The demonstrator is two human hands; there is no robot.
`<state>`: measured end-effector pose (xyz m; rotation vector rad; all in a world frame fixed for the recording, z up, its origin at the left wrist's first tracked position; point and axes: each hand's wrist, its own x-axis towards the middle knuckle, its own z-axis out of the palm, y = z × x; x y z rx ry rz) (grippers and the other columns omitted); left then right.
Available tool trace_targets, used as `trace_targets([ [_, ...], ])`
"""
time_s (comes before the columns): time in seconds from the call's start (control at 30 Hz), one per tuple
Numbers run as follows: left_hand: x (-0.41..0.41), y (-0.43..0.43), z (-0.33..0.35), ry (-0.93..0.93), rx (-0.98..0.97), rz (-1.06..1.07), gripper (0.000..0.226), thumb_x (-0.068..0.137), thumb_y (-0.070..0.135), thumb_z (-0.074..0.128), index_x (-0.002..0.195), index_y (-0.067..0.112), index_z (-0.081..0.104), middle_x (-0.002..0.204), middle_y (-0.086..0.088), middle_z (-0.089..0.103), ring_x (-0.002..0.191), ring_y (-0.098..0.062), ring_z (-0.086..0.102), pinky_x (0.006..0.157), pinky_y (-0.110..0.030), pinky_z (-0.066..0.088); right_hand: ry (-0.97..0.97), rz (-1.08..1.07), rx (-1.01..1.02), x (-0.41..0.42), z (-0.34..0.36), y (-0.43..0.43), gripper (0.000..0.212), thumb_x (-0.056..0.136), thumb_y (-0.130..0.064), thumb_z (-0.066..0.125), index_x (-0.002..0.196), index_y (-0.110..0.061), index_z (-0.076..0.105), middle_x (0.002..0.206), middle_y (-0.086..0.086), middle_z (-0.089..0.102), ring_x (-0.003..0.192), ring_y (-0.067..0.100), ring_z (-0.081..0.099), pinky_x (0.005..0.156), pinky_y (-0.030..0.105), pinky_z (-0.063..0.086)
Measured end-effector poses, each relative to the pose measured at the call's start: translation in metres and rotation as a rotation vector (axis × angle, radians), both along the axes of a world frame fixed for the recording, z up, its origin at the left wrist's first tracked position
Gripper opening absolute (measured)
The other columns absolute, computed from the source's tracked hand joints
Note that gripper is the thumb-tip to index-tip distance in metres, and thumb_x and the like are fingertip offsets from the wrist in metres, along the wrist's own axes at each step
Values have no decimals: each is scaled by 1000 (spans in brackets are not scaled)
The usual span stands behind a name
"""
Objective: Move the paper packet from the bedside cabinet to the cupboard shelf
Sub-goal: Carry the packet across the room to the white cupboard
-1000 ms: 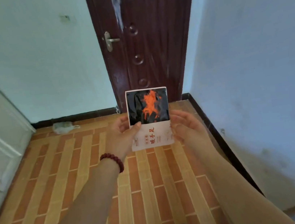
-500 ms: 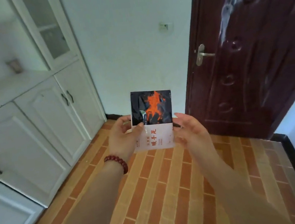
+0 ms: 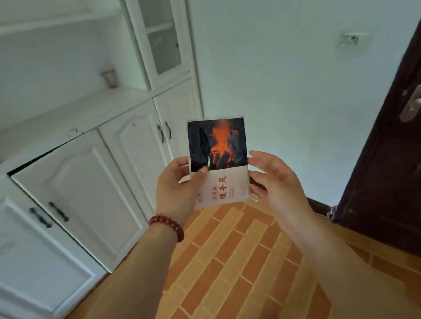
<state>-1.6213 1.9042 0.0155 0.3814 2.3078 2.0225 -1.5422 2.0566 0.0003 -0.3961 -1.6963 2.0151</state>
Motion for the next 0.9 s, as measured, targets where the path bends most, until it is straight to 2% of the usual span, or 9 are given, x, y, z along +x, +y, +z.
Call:
trace_targets([
  [0.03,-17,-2,0,10,7,16,7,83,23,64,89,22,59,94,1,69,65,-3,67,49,-18,52,5,17,0,-20,1,-1,43,83,-1,53,86,-40,71,96,-21,72,101,15,67,82,35,56],
  [0.1,-55,-4,0,35,18,49,6,83,22,64,86,22,59,93,2,68,61,4,64,46,-11,47,14,60,9,-60,3,-2,43,82,-2,53,86,-41,70,96,-21,72,101,16,67,79,34,56],
  [0.23,-134,-10,5,64,19,97,7,83,23,64,82,23,57,90,3,68,61,6,64,43,-8,44,32,102,15,-143,10,-6,41,82,-2,52,87,-39,70,93,-17,72,89,9,70,61,17,53],
  [0.3,-174,-14,12,63,8,120,8,83,26,64,81,25,57,87,5,69,62,3,65,44,-9,45,43,118,13,-184,17,-8,39,83,-4,54,86,-40,70,94,-18,71,85,3,70,58,15,52],
  [0.4,-227,-21,21,78,-14,151,9,82,28,65,81,28,56,86,9,69,62,2,65,45,-9,45,49,129,42,-241,26,-14,38,85,-6,55,88,-41,69,103,-14,70,95,6,66,60,15,53],
  [0.57,-295,-31,27,109,-10,201,11,82,26,65,80,29,55,82,10,67,60,4,65,44,-9,45,49,157,49,-318,28,-24,40,85,-5,54,87,-41,71,99,-16,72,96,6,66,74,21,53],
  [0.7,-338,-39,22,91,-5,250,10,82,27,66,84,27,56,85,8,68,66,-3,67,49,-13,48,40,215,81,-368,24,-25,33,87,-9,55,97,-37,70,94,-22,72,91,1,67,69,17,54],
  [0.9,-412,-39,20,76,-17,346,16,80,29,67,91,21,59,85,7,69,70,-7,68,53,-18,49,46,305,79,-453,23,-20,39,89,-4,53,91,-38,71,93,-19,73,94,4,68,75,21,54],
])
